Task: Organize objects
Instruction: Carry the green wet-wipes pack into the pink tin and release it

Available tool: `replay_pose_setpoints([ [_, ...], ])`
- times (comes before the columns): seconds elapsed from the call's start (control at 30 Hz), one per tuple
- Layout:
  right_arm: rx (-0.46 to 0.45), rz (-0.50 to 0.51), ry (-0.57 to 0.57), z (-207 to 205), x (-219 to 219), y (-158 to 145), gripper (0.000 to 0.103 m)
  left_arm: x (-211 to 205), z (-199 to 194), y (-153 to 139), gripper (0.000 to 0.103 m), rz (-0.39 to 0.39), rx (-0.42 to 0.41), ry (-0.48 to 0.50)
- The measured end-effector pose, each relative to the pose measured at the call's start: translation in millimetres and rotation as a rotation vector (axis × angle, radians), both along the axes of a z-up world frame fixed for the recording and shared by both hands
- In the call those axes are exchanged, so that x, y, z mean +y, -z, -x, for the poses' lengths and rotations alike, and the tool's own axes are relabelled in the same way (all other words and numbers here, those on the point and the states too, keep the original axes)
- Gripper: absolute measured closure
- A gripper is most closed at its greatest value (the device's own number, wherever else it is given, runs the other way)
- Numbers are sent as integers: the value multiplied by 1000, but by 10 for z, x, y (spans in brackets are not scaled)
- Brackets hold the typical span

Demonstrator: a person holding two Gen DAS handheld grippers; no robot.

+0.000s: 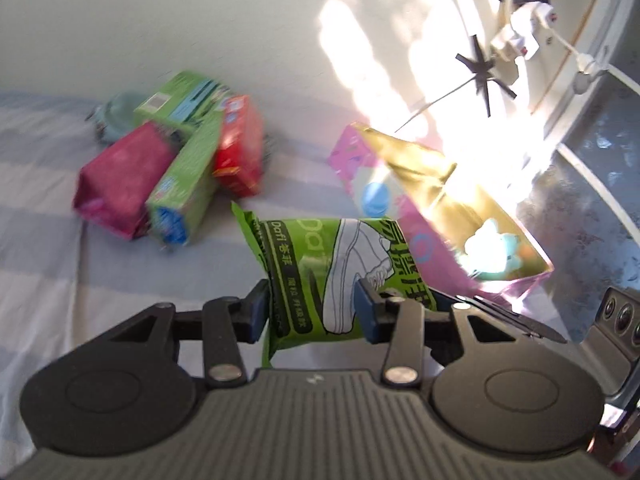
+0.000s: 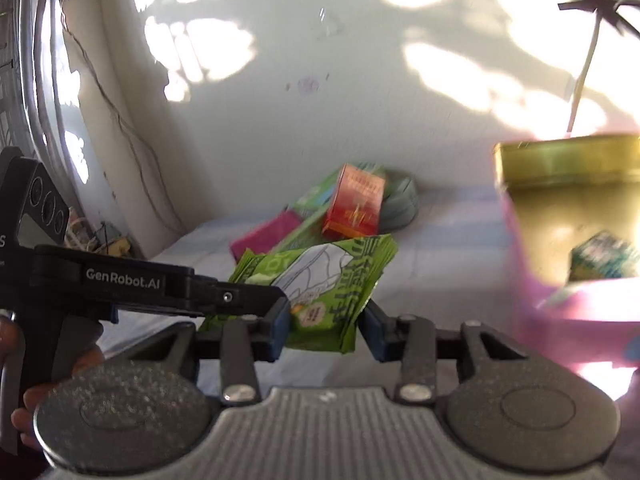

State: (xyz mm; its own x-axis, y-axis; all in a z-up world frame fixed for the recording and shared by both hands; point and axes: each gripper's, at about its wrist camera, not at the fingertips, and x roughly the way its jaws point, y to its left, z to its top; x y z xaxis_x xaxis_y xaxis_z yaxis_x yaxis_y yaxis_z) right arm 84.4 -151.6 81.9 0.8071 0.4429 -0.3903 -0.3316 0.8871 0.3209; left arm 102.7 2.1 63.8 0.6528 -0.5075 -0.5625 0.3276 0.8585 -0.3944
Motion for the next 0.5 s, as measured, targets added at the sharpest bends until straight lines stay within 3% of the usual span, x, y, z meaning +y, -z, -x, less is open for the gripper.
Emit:
replay_pose_setpoints([
  [0.1, -131, 69, 127, 131, -298, -214, 65, -456, -176, -241, 56, 5, -88, 92],
  [0.17, -171, 104, 217, 158, -518, -258, 65, -808, -299, -303, 56, -18, -146, 150],
  [0.33, -124, 92, 372, -20, -1053, -110, 65, -1542, -651, -169, 55, -73, -149, 229],
  [0.5, -77, 97, 444, -180, -1260, 112, 64, -1817, -780, -6, 55, -137, -142, 218],
])
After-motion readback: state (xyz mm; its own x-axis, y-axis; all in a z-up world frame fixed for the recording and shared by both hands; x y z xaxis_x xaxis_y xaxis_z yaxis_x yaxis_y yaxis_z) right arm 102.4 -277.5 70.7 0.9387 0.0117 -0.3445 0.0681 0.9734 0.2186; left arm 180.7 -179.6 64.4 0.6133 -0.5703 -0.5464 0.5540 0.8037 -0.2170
